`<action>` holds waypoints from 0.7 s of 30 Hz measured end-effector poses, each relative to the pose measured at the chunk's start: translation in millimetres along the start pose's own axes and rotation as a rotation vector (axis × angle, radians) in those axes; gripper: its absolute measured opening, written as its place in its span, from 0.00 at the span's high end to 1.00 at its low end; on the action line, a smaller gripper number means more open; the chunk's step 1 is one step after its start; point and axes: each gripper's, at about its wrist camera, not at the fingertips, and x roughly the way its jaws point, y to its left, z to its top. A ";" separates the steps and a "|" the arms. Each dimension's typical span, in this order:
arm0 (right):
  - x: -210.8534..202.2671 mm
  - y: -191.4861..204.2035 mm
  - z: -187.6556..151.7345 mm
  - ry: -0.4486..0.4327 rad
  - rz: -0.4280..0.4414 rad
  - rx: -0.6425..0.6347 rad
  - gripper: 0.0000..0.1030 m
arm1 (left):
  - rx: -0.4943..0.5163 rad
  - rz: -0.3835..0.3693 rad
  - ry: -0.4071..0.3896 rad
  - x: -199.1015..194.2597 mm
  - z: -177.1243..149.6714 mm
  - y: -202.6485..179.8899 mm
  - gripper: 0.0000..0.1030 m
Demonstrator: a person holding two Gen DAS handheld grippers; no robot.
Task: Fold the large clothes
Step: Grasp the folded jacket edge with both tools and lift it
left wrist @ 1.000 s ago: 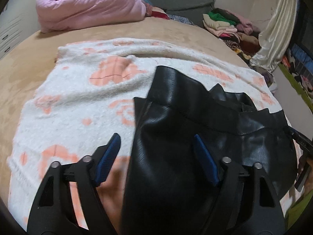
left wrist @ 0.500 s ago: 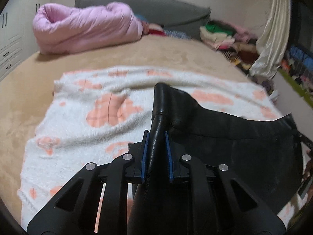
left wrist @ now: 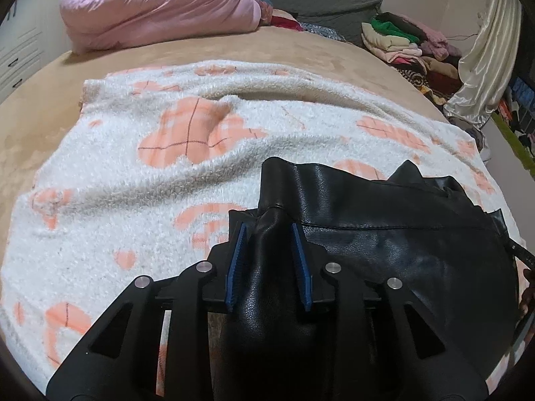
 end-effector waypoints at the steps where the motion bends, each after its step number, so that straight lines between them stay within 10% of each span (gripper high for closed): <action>1: 0.1 -1.6 0.5 0.002 0.006 0.008 0.80 | 0.001 0.003 0.000 -0.9 0.1 -0.1 0.79; 8: -7.9 2.8 1.2 -0.001 -0.019 -0.002 0.70 | 0.003 0.041 0.009 -9.2 -1.1 1.2 0.57; 11: -9.7 -0.9 1.3 0.010 -0.038 0.020 0.43 | 0.000 0.050 0.004 -18.0 -4.2 3.2 0.44; 14: -13.4 -11.7 1.2 0.019 -0.010 0.077 0.39 | -0.008 0.045 0.007 -25.1 -9.7 6.6 0.30; 21: -39.8 -18.4 -9.4 0.025 0.068 0.107 0.22 | -0.015 0.024 0.025 -42.3 -25.6 13.1 0.26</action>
